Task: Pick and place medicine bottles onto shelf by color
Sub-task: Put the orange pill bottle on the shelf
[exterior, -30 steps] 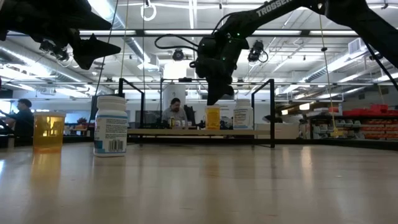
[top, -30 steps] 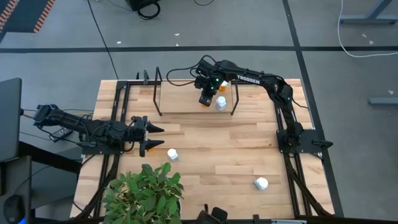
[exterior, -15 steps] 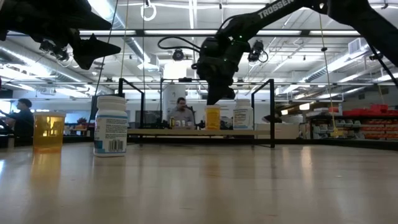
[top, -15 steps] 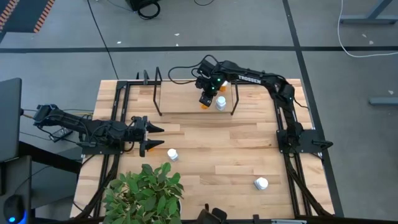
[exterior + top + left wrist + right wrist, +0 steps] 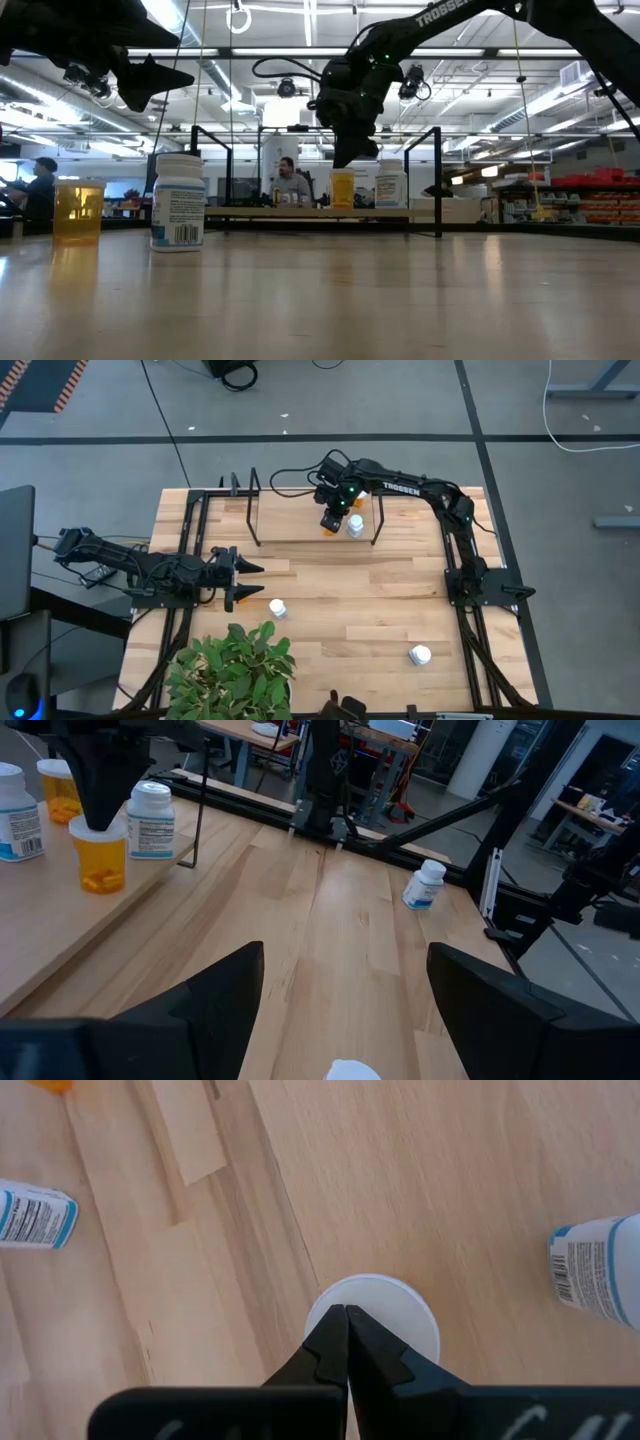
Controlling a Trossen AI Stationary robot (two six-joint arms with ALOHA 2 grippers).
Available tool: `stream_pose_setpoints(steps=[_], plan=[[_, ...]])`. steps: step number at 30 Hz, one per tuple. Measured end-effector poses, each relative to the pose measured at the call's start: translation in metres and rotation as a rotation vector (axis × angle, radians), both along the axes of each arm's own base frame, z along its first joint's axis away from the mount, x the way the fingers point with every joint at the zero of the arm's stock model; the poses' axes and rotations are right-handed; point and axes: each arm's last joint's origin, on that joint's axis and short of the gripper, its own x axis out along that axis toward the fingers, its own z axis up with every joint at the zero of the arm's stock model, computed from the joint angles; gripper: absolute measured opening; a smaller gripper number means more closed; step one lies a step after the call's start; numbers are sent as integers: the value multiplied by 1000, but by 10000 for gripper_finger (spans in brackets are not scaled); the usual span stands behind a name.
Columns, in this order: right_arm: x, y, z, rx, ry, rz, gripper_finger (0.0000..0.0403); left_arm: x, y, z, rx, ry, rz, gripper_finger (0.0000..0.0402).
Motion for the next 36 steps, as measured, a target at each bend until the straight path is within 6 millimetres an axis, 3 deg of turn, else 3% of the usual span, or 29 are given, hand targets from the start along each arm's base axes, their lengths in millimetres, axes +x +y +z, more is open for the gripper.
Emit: stream_pose_setpoints(steps=[7, 17, 23, 30, 36], plan=[[-7, 3, 18, -48, -14, -23, 8, 0, -2, 0, 0, -1, -16, 286], [-4, 11, 22, -86, -17, 2, 41, 0, -3, 0, -7, -1, -17, 286], [-7, 24, 42, -116, -56, 33, 44, 0, -3, 0, -1, -1, -18, 286], [-20, 62, 75, -141, -55, 89, 45, 0, -2, 0, -4, -2, -11, 286], [-35, 101, 67, -111, 19, 139, 45, -1, -1, 0, -22, -5, 32, 286]])
